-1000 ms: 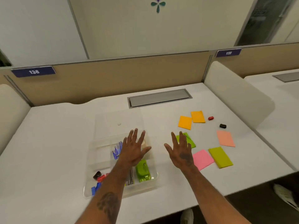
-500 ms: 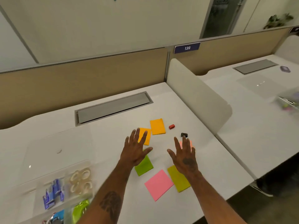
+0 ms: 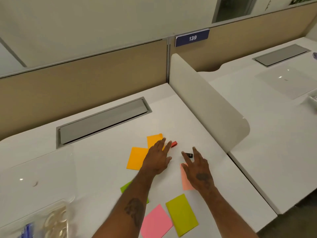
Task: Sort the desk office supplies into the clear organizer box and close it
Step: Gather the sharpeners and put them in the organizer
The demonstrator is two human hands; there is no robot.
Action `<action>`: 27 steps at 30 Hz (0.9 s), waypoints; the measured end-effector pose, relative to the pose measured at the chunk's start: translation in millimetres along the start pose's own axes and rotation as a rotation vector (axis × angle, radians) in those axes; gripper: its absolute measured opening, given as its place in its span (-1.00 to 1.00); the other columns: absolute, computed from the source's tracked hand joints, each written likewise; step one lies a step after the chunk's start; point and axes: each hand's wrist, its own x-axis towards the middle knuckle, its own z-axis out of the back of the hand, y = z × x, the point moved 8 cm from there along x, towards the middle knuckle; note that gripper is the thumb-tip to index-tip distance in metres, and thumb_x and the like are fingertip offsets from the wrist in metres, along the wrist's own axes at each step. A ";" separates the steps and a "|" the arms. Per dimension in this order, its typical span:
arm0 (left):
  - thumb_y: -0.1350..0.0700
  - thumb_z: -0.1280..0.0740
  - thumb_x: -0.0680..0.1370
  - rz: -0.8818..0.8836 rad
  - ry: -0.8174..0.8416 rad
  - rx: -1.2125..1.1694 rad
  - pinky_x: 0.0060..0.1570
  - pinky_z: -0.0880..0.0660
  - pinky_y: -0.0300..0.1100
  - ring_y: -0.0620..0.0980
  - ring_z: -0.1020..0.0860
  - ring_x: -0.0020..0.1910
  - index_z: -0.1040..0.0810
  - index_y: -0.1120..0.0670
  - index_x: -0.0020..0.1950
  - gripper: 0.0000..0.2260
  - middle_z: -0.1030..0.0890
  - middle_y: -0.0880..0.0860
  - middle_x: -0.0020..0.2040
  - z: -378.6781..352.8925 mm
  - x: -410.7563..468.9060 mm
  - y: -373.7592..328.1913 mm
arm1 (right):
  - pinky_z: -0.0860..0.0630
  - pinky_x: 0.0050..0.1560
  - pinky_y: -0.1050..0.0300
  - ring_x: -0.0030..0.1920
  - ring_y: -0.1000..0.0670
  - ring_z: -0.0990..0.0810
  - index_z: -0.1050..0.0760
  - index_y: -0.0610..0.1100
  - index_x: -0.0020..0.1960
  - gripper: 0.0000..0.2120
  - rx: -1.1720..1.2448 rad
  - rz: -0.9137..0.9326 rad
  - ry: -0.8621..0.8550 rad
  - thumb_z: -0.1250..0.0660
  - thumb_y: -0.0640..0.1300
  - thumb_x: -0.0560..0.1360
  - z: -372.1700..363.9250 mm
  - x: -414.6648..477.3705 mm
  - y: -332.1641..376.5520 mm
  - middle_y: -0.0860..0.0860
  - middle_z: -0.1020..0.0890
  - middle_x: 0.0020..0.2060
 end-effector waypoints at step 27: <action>0.22 -0.24 0.58 0.019 -0.067 -0.039 0.14 -0.49 -0.03 0.08 -0.43 0.27 -0.46 0.15 0.31 -0.70 -0.45 0.09 0.29 20.7 -12.4 -8.8 | -0.55 -0.03 0.08 0.00 -0.09 -0.59 -0.43 0.08 0.27 -0.73 0.435 -0.138 -0.140 -0.21 -0.04 0.58 14.7 -6.2 6.2 0.00 -0.56 0.13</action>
